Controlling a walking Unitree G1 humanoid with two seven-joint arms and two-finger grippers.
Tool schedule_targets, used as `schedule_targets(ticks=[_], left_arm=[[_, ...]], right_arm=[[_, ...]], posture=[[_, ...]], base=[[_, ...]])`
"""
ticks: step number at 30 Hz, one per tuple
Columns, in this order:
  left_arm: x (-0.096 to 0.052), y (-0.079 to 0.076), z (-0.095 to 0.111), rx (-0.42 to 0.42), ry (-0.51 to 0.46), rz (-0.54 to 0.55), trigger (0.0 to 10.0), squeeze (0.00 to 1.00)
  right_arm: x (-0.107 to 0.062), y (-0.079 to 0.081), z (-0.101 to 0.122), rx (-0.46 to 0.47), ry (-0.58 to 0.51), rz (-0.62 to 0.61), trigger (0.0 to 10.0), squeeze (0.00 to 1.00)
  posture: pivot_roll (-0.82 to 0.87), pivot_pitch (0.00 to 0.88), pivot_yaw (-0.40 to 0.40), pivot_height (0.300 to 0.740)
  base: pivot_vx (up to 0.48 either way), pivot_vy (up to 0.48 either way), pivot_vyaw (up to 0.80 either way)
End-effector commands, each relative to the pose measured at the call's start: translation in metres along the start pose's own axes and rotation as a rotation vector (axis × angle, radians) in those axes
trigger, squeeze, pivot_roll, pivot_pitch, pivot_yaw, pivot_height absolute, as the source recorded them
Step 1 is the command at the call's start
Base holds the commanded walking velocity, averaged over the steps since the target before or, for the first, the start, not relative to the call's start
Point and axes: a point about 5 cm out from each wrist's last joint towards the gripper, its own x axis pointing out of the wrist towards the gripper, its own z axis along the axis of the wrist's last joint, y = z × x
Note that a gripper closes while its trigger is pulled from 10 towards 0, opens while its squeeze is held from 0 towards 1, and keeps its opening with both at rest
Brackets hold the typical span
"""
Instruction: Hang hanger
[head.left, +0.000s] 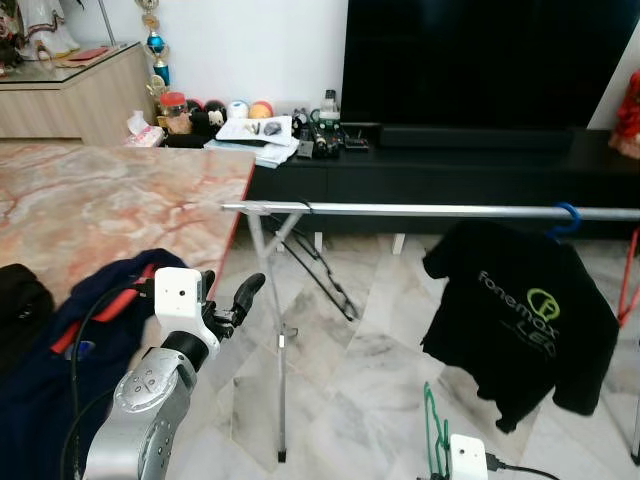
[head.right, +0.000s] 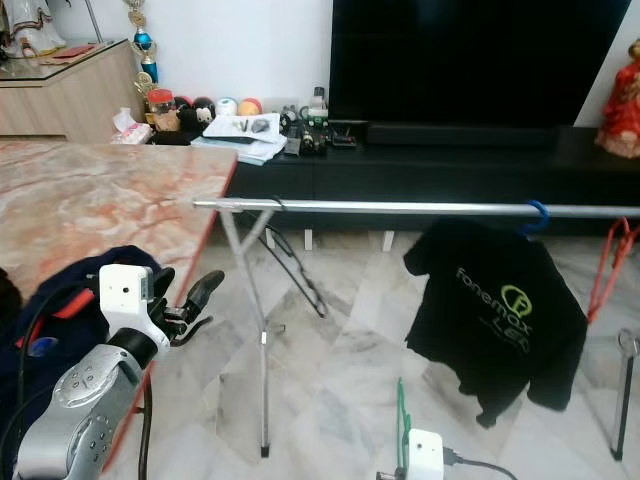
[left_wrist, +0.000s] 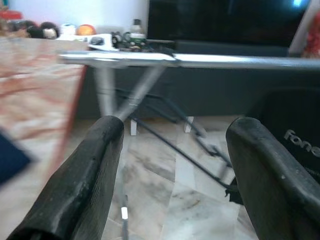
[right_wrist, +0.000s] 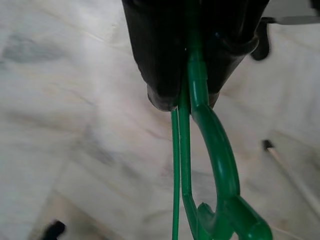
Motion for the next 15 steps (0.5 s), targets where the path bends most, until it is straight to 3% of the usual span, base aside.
schedule_targets(ticks=[1, 7, 15], left_arm=[[0.001, -0.007, 0.001, 0.014, -0.005, -0.034, 10.0, 0.00], [0.000, -0.010, -0.004, 0.042, 0.022, -0.059, 10.0, 0.00], [-0.003, -0.018, -0.018, 0.141, 0.117, -0.201, 10.0, 0.00]], right_arm=[[0.000, -0.004, 0.003, 0.012, -0.013, -0.015, 10.0, 0.00], [0.000, -0.005, 0.003, -0.007, -0.012, -0.012, 10.0, 0.00], [0.000, -0.004, 0.012, -0.046, -0.041, -0.001, 10.0, 0.00]], posture=[[0.10, 0.017, 0.025, 0.740], [0.10, 0.017, 0.021, 0.740], [0.10, 0.017, 0.016, 0.740]], base=[[0.000, -0.480, 0.00], [0.000, -0.453, 0.00], [0.000, 0.000, 0.00]])
